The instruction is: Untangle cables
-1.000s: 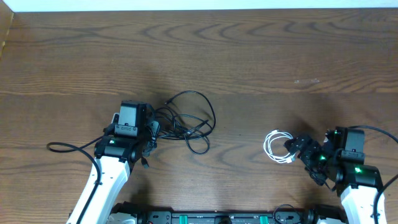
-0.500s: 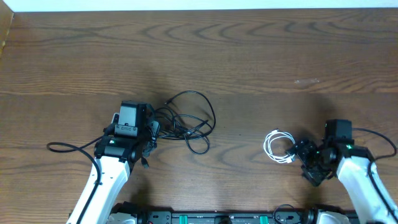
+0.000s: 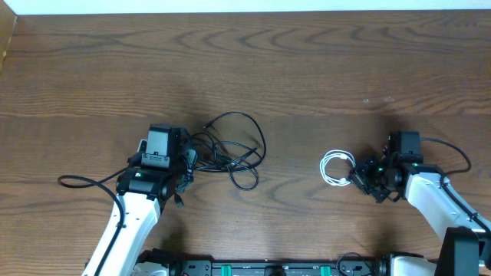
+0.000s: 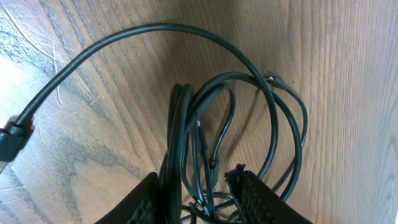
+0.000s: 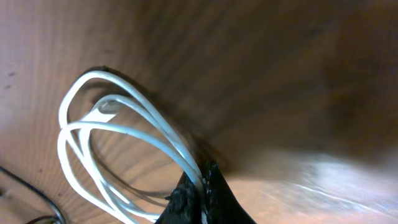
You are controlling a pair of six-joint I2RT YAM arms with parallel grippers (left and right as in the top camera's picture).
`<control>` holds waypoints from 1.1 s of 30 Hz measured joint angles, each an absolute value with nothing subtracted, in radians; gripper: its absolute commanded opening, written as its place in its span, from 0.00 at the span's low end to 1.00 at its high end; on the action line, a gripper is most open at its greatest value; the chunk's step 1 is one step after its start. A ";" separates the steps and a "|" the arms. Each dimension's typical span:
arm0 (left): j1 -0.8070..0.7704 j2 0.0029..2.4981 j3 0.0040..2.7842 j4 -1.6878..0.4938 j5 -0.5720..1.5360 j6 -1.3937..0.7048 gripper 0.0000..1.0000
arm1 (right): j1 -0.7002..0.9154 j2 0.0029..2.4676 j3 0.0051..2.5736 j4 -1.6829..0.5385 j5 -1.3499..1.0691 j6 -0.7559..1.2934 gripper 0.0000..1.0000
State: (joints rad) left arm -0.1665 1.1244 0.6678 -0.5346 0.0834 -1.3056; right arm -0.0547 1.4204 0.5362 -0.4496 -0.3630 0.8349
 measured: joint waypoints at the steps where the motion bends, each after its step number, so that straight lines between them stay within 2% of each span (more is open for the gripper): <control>1: -0.167 1.124 0.668 -0.535 0.083 -1.306 0.40 | -0.055 1.421 0.531 -0.430 -0.373 0.824 0.01; 7: -0.167 1.124 0.668 -0.535 0.083 -1.306 0.40 | -0.092 1.394 0.520 -0.348 -0.466 0.786 0.01; 14: -0.167 1.124 0.668 -0.535 0.083 -1.306 0.40 | -0.169 1.172 0.585 -0.330 -0.538 0.768 0.01; 21: -0.167 1.124 0.668 -0.535 0.083 -1.306 0.40 | -0.212 0.980 0.645 -0.250 -0.312 0.757 0.01; 26: -0.167 1.124 0.668 -0.535 0.083 -1.306 0.40 | -0.254 0.961 0.645 -0.182 -0.123 0.761 0.01; 30: -0.167 1.124 0.668 -0.537 0.083 -1.306 0.40 | -0.320 0.993 0.646 -0.030 0.054 0.778 0.01; 33: -0.167 1.124 0.668 -0.546 0.083 -1.306 0.39 | -0.386 1.057 0.646 0.164 0.163 0.796 0.01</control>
